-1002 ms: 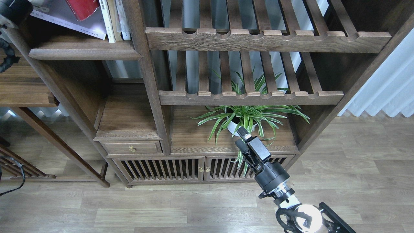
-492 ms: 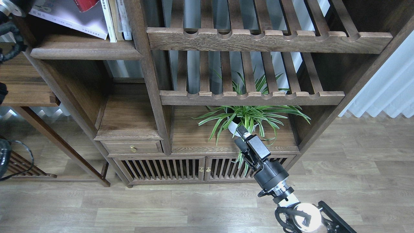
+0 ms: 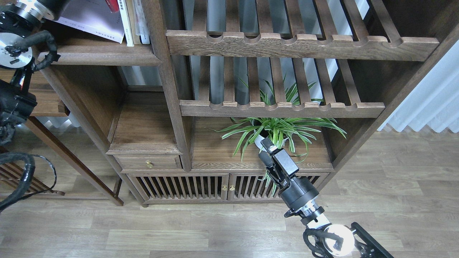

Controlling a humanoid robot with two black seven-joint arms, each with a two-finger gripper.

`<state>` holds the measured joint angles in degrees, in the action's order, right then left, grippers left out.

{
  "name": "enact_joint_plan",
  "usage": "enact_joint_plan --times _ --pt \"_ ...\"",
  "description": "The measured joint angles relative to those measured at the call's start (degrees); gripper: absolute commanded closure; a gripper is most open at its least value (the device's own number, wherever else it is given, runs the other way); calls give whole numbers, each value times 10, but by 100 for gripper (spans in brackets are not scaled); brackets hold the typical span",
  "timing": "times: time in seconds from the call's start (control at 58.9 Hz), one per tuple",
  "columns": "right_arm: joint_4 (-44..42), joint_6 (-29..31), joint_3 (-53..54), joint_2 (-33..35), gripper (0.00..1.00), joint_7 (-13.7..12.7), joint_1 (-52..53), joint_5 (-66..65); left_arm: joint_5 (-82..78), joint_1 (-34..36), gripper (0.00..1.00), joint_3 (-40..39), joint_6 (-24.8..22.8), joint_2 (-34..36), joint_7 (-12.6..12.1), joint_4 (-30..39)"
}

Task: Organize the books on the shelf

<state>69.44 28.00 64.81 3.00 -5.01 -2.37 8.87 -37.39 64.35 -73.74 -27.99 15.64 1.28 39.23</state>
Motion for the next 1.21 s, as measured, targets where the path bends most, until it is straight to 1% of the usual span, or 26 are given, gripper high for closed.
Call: enact_joint_plan --times 0.187,0.289,0.424,0.475,0.543,0.781,0.866,1.205 --pt "0 0 1 0 3 1 0 3 -23 0 98 18 0 10 38 6" --pt "0 0 1 -2 3 1 0 7 -37 -7 97 19 0 16 69 7" --pt "0 0 1 -4 3 1 0 9 -61 -15 97 12 0 18 120 6" --pt "0 0 1 -4 3 1 0 10 -70 -20 97 8 0 18 134 5" --pt "0 0 1 -4 3 1 0 10 -79 -28 97 3 0 18 147 4" --pt "2 0 1 -5 3 2 -1 10 -84 -73 96 -11 0 11 166 4" --pt "2 0 1 -7 2 2 -2 10 -84 -79 96 -14 0 9 170 4" --pt "3 0 1 -12 2 2 -5 10 -83 -80 97 -16 0 -1 174 -8"
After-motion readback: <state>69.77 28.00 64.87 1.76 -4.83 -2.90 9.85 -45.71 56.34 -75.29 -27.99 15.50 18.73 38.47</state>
